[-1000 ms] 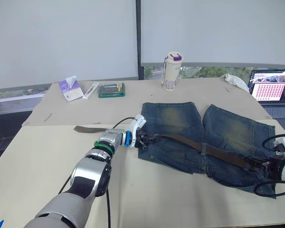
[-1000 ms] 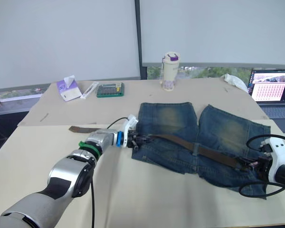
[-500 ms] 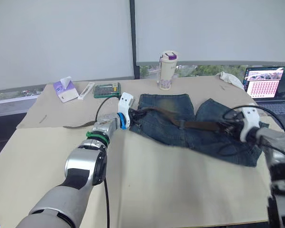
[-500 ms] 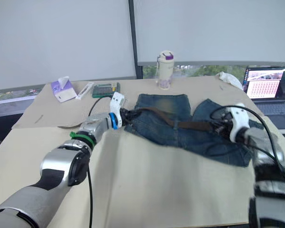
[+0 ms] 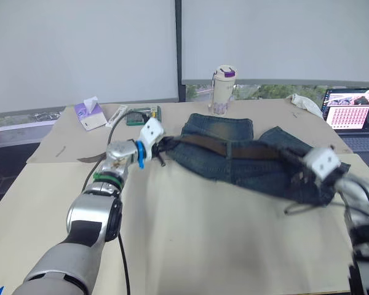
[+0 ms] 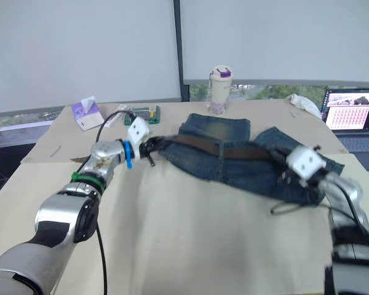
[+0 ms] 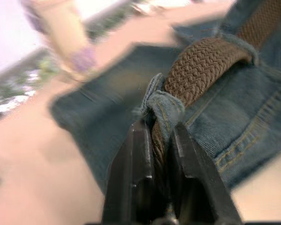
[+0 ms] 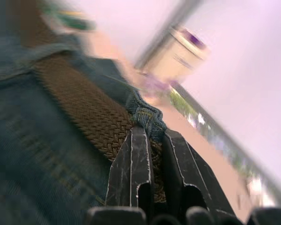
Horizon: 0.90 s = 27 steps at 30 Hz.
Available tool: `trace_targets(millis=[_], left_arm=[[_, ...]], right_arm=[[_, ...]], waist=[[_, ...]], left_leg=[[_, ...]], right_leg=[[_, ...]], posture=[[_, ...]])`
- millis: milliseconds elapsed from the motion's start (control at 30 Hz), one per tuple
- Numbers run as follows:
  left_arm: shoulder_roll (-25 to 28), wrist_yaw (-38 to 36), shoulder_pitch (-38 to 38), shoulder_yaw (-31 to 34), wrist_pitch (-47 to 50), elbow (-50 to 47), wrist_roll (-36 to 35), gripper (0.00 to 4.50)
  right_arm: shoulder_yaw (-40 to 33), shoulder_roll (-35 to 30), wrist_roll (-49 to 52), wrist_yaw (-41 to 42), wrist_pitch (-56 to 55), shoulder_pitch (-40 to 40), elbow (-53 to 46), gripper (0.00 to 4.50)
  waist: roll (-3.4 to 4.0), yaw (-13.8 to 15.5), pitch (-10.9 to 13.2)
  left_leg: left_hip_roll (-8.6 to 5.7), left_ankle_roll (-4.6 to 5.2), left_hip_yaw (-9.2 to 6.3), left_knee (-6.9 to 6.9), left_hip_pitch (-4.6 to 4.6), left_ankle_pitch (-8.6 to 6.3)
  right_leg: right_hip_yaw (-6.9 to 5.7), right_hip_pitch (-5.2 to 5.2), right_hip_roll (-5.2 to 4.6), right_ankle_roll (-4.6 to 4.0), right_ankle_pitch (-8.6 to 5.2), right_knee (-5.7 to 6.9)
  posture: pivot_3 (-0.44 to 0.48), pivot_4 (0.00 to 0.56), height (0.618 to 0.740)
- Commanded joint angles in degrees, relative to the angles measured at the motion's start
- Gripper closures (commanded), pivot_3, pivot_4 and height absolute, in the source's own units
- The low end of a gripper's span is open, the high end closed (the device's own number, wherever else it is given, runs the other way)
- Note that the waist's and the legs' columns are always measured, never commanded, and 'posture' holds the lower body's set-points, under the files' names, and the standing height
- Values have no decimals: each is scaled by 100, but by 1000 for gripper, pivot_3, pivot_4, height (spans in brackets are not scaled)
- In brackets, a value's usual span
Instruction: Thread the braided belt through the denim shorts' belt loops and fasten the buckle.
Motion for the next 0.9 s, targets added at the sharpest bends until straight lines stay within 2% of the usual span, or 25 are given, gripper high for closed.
trace_targets(millis=[33,167,300,400,500,600,667,733,900], left_arm=[[252,-548,187,-101,-681,-294,35,2539],[507,-1218,791,-294,-1480,-459,99,1202],[677,-1769,1261,-447,-2045,-610,55,15],[789,-2193,1516,-395,-1844,-613,-125,15],[880,-2528,1631,-385,-1646,-622,-198,15],[920,-2877,1506,-204,-799,-584,-472,15],[940,-3001,1401,-118,-503,-612,-575,15],[1031,-3276,1260,-54,-29,-627,-741,0],[1269,-3376,1072,-309,885,-895,-1325,0]], right_arm=[[-317,-275,-187,-278,-1635,758,-589,4500],[-499,-219,-588,-602,-3165,1955,-903,4500],[-596,-218,-969,-859,-3904,2577,-857,4500],[-619,-229,-1330,-952,-4436,3063,-699,4500],[-627,-266,-1645,-1122,-4488,3396,-796,4500],[-699,-361,-1815,-1298,-4488,3511,-674,4500],[-737,-453,-1886,-1407,-4488,3539,-640,4500],[-293,-909,-1585,-1556,-4458,3902,-597,3505],[790,-2056,-491,-2163,-4380,4672,-961,1804]], waist=[[-2,-13,1],[-5,-23,3],[-9,-64,5],[-17,-56,7],[-19,-52,8],[-20,-78,9],[-20,-91,9],[-18,-90,8],[-40,-160,13]], left_leg=[[-1,0,2,1,2,0],[4,6,4,-1,11,-3],[3,10,23,-2,18,-6],[1,10,30,3,46,-5],[3,18,28,1,64,-10],[0,47,29,0,101,-27],[-5,47,28,3,112,-27],[-6,47,25,6,109,-27],[-12,60,14,5,104,-34]], right_leg=[[4,0,1,0,0,2],[10,20,12,2,-3,2],[42,27,16,4,-7,2],[53,30,21,3,-8,-18],[55,53,25,5,-12,-28],[61,112,26,8,-20,-47],[65,111,25,9,-21,-49],[65,109,25,12,-23,-49],[84,114,33,17,-36,-50]], posture=[[0,150,740],[0,150,740],[0,150,740],[0,150,740],[0,150,740],[0,150,740],[0,150,740],[0,150,740],[0,150,740]])
